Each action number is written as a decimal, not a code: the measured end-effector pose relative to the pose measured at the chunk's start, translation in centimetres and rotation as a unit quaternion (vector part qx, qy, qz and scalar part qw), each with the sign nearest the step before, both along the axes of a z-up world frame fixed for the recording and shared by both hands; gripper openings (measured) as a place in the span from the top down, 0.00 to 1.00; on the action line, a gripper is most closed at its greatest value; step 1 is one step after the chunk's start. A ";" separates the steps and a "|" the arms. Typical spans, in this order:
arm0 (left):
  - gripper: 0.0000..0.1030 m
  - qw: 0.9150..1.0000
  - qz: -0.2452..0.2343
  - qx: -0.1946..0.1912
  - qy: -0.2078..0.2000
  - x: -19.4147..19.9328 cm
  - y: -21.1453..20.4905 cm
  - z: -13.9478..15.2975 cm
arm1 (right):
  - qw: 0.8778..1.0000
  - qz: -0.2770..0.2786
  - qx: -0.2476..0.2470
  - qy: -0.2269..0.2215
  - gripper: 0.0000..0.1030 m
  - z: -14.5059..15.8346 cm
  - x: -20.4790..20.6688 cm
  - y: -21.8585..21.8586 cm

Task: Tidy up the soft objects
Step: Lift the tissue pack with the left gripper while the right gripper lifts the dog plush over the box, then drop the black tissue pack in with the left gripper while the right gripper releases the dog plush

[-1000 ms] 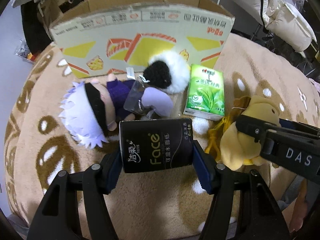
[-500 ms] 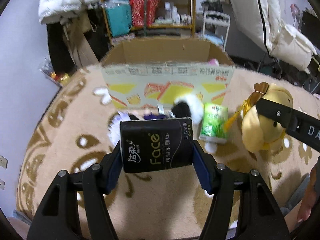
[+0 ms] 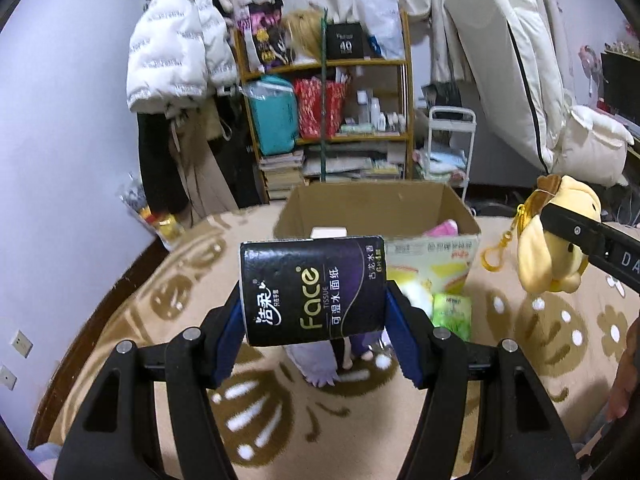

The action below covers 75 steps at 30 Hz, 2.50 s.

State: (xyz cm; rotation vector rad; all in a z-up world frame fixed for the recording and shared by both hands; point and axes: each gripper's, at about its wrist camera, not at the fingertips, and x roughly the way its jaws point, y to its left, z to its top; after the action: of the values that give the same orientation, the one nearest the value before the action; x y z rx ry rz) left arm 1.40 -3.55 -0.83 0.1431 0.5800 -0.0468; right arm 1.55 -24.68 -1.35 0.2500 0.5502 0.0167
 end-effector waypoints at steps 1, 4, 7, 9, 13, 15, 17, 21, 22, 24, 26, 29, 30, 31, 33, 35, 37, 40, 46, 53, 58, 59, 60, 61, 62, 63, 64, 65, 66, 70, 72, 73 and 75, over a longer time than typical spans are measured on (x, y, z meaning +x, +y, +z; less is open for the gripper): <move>0.38 1.000 0.000 0.000 -0.005 -0.1 0.1 0.3 | 1.000 0.002 -0.002 -0.004 0.34 0.2 0.0 0.1; 0.38 1.000 -0.001 0.002 -0.020 -0.3 0.3 0.9 | 1.000 0.005 -0.009 -0.018 0.34 0.6 0.2 0.5; 0.38 0.999 -0.003 0.004 -0.036 -0.2 0.4 1.5 | 0.999 0.007 -0.013 -0.032 0.34 1.0 0.5 0.7; 0.38 0.999 -0.004 0.008 -0.044 -0.1 0.3 1.8 | 0.999 0.007 -0.017 -0.041 0.34 1.3 0.8 0.9; 0.38 0.998 -0.009 0.012 -0.056 0.6 0.4 2.3 | 0.998 0.008 -0.026 -0.055 0.34 1.8 1.4 1.1; 0.38 0.998 -0.012 0.011 -0.062 1.0 0.4 2.7 | 0.998 0.008 -0.028 -0.059 0.34 2.1 1.8 1.2; 0.38 0.997 -0.015 0.012 -0.070 1.5 0.4 3.1 | 0.998 0.011 -0.030 -0.063 0.34 2.4 2.4 1.3; 0.38 0.996 -0.020 0.012 -0.084 2.3 0.2 3.8 | 0.996 0.020 -0.042 -0.072 0.34 3.0 3.5 1.7; 0.38 0.996 -0.021 0.010 -0.087 2.6 0.1 4.0 | 0.996 0.021 -0.044 -0.074 0.34 3.1 3.8 1.7; 0.38 0.995 -0.022 0.008 -0.093 3.2 0.1 4.4 | 0.996 0.025 -0.046 -0.079 0.34 3.4 4.3 1.8; 0.38 0.995 -0.023 0.008 -0.097 4.0 0.2 4.8 | 0.995 0.028 -0.048 -0.083 0.34 3.7 4.8 1.9; 0.38 0.994 -0.023 0.008 -0.103 5.2 0.3 5.5 | 0.994 0.034 -0.051 -0.090 0.34 4.3 5.6 2.0; 0.38 0.994 -0.022 0.007 -0.106 5.7 0.3 5.8 | 0.994 0.036 -0.052 -0.093 0.34 4.5 5.8 2.1; 0.38 0.994 -0.022 0.007 -0.107 6.1 0.3 6.0 | 0.993 0.038 -0.053 -0.097 0.34 4.8 6.0 2.2; 0.38 0.993 -0.024 0.007 -0.111 7.1 0.2 6.6 | 0.992 0.040 -0.062 -0.104 0.34 5.3 6.5 2.4; 0.38 0.993 -0.025 0.010 -0.116 7.8 0.0 7.0 | 0.991 0.041 -0.070 -0.111 0.34 5.8 6.9 2.7; 0.38 0.992 -0.026 0.011 -0.122 8.6 -0.3 7.4 | 0.990 0.042 -0.075 -0.116 0.34 6.1 7.4 2.8; 0.38 0.992 -0.027 0.008 -0.126 9.4 -0.5 7.4 | 0.989 0.044 -0.071 -0.120 0.34 6.4 8.1 2.7; 0.38 0.994 -0.027 -0.006 -0.110 11.0 -0.4 6.1 | 0.990 0.039 -0.061 -0.119 0.34 5.9 9.2 2.2; 0.38 0.996 -0.017 -0.006 -0.088 12.6 0.4 3.6 | 0.993 0.042 -0.045 -0.105 0.33 4.1 10.8 1.7; 0.38 0.997 -0.013 -0.013 -0.074 13.9 0.6 2.5 | 0.994 0.049 -0.046 -0.082 0.33 2.1 11.9 2.0; 0.38 0.997 -0.014 -0.017 -0.068 14.2 0.6 2.3 | 0.995 0.052 -0.046 -0.077 0.33 1.7 12.1 2.0; 0.38 0.998 -0.016 -0.022 -0.063 14.4 0.6 2.0 | 0.995 0.054 -0.047 -0.072 0.33 1.3 12.3 2.1; 0.38 0.998 -0.017 -0.024 -0.059 14.7 0.6 1.8 | 0.995 0.055 -0.048 -0.069 0.33 1.0 12.4 2.1; 0.38 0.998 -0.017 -0.023 -0.056 14.9 0.5 1.5 | 0.995 0.055 -0.047 -0.064 0.33 0.7 12.6 2.1; 0.38 0.998 -0.017 -0.020 -0.053 15.1 0.4 1.2 | 0.996 0.054 -0.045 -0.061 0.33 0.4 12.6 2.0; 0.38 0.998 -0.017 -0.018 -0.050 15.3 0.3 1.0 | 0.996 0.055 -0.041 -0.059 0.33 0.1 12.8 1.9; 0.38 0.999 -0.018 -0.019 -0.045 15.5 0.3 0.7 | 0.996 0.055 -0.039 -0.056 0.33 -0.2 12.9 1.9; 0.38 0.999 -0.019 -0.021 -0.040 15.8 0.2 0.5 | 0.996 0.058 -0.038 -0.052 0.33 -0.6 13.1 1.9; 0.38 0.999 -0.022 -0.020 -0.025 16.5 0.1 -0.7 | 0.997 0.059 -0.039 -0.038 0.33 -1.8 13.5 1.9; 0.38 0.999 -0.023 -0.016 -0.017 16.7 -0.1 -1.3 | 0.997 0.061 -0.036 -0.028 0.33 -2.4 13.8 1.8; 0.38 1.000 -0.024 -0.014 -0.013 16.8 -0.1 -1.6 | 0.997 0.061 -0.035 -0.026 0.33 -2.6 13.9 1.7; 0.38 1.000 -0.025 -0.012 -0.005 17.0 -0.2 -2.2 | 0.997 0.061 -0.034 -0.020 0.33 -3.0 14.1 1.7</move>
State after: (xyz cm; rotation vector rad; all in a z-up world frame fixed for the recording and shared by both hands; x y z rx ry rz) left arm 18.42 -3.77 -3.02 0.1349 0.5661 -0.1017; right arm 15.61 -22.98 -4.36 0.1486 0.5253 0.1215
